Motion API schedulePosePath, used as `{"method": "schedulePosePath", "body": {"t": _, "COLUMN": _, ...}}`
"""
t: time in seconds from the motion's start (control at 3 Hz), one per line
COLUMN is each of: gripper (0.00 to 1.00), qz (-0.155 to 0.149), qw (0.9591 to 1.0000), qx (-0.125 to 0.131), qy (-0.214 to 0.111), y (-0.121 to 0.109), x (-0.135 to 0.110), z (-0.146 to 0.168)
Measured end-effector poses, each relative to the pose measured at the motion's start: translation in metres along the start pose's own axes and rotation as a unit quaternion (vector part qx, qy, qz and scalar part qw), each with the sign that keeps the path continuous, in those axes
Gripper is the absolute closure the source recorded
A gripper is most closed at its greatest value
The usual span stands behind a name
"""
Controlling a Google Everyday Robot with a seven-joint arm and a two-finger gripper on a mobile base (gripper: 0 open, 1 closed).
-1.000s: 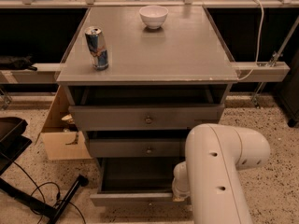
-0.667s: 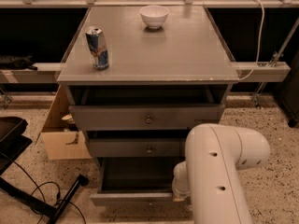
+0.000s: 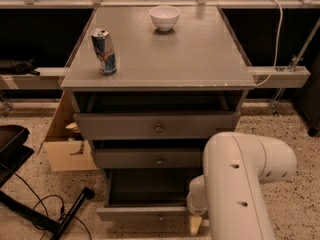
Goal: Open bottom drawer
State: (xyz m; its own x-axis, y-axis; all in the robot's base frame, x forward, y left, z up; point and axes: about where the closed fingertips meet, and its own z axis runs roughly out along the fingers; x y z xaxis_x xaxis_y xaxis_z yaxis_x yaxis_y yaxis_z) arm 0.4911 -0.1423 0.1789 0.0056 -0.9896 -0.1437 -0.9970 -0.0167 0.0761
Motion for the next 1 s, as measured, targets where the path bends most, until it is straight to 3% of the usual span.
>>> {"method": "schedulePosePath", "body": {"t": 0.33, "gripper": 0.0, "qz": -0.016, "qw": 0.9991, "qx": 0.04, "qy": 0.0, "y": -0.001, "x": 0.005, "z": -0.043}}
{"method": "schedulePosePath", "body": {"t": 0.67, "gripper": 0.0, "qz": -0.031, "qw": 0.9919, "qx": 0.123, "qy": 0.002, "y": 0.002, "x": 0.026, "z": -0.137}}
{"method": "schedulePosePath", "body": {"t": 1.0, "gripper": 0.0, "qz": -0.033, "qw": 0.9863, "qx": 0.162, "qy": -0.002, "y": 0.038, "x": 0.046, "z": -0.202}}
